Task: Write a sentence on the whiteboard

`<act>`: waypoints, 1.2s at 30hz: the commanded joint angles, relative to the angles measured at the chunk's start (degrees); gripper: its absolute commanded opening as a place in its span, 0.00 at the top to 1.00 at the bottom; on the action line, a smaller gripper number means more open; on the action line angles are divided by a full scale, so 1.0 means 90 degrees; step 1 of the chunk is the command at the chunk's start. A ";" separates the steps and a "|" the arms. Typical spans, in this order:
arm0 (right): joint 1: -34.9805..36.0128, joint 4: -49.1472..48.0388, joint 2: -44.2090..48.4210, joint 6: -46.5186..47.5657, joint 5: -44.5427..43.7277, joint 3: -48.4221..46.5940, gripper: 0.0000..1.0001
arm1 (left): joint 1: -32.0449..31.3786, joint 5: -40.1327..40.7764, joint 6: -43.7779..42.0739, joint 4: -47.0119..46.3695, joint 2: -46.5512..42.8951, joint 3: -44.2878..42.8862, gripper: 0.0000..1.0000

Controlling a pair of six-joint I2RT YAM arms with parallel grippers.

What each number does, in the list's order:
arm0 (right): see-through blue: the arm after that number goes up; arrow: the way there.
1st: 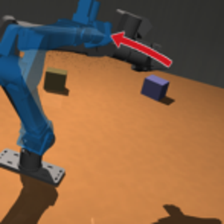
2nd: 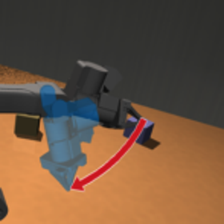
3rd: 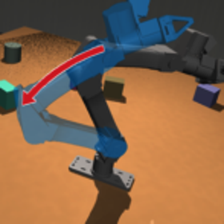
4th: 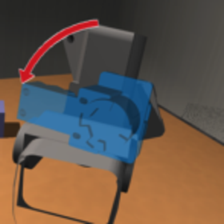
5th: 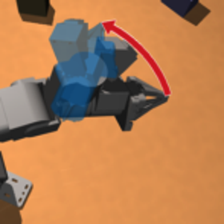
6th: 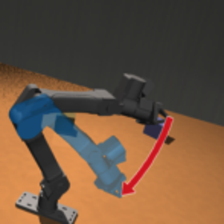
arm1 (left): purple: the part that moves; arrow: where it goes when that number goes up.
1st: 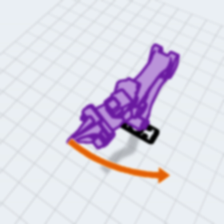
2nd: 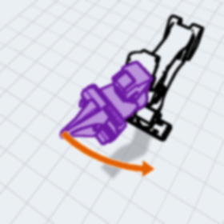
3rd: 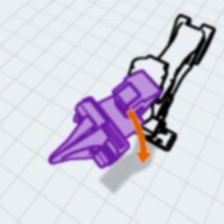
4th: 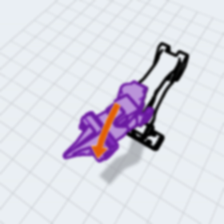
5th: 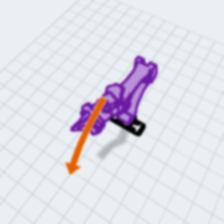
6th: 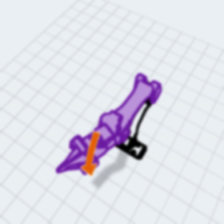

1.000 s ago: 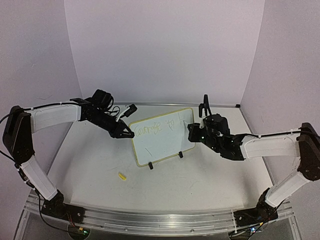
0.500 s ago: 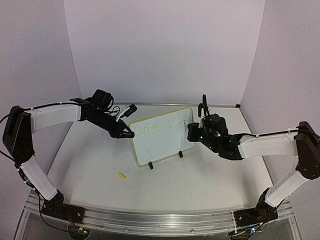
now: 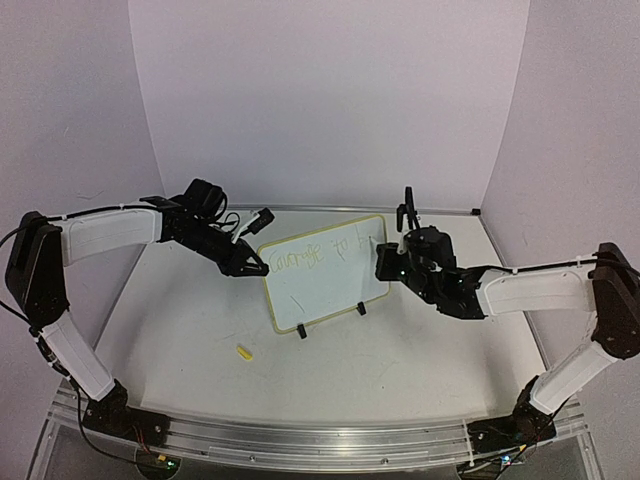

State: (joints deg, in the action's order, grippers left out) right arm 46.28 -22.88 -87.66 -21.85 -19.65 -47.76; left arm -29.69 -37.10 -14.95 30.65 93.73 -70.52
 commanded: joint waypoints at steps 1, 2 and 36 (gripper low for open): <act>-0.0013 -0.0212 -0.0061 0.0113 0.0105 -0.0270 1.00 | 0.0014 0.0818 -0.0319 0.0262 -0.0016 -0.0045 1.00; -0.0011 -0.0217 -0.0068 0.0113 0.0119 -0.0267 1.00 | 0.0016 0.0817 -0.0317 0.0258 -0.0022 -0.0045 1.00; -0.0015 -0.0240 -0.0211 -0.0295 0.0341 0.0190 1.00 | 0.0013 0.0819 -0.0314 0.0266 -0.0003 -0.0045 1.00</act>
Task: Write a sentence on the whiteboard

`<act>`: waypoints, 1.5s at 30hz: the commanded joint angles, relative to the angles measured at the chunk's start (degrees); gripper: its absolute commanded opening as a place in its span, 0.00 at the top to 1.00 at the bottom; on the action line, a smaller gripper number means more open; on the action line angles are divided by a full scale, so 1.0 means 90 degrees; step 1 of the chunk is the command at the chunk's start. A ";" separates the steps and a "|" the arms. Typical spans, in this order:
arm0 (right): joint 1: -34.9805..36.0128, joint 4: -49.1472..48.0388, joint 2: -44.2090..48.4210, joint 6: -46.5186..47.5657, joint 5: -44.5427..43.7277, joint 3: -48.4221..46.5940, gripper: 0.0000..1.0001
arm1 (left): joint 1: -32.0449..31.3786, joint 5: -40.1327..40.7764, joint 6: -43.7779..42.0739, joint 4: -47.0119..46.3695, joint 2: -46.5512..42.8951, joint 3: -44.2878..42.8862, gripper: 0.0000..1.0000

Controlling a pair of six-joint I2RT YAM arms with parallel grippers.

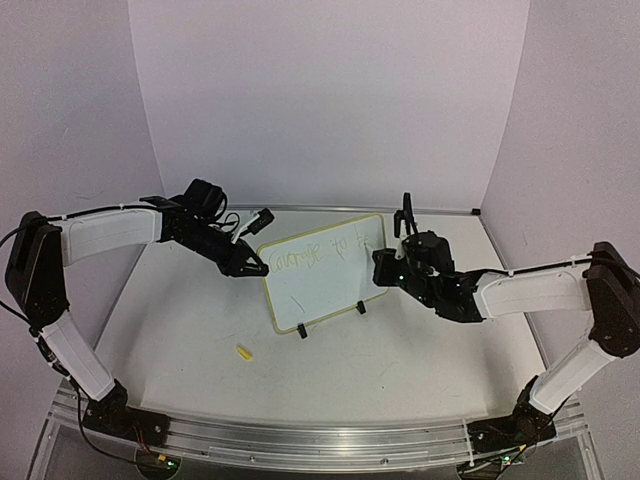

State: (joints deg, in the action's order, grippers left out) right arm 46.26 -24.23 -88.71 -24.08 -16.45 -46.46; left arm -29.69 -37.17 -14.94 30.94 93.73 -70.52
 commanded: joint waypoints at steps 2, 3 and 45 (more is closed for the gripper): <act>-0.0005 -0.0090 -0.0100 -0.0052 -0.0027 0.0063 1.00 | 0.0017 0.0825 -0.0322 0.0234 0.0007 -0.0046 1.00; -0.0008 -0.0087 -0.0107 -0.0060 -0.0057 0.0064 1.00 | 0.0018 0.0824 -0.0320 0.0234 0.0006 -0.0045 1.00; -0.0007 0.0626 0.1381 0.0011 0.0639 0.0468 1.00 | 0.0003 0.0860 -0.0265 0.0224 0.0113 -0.0079 1.00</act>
State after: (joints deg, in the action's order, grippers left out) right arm 46.26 -20.35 -80.80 -24.62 -17.35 -44.07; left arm -29.69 -37.08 -14.96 31.00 93.73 -70.52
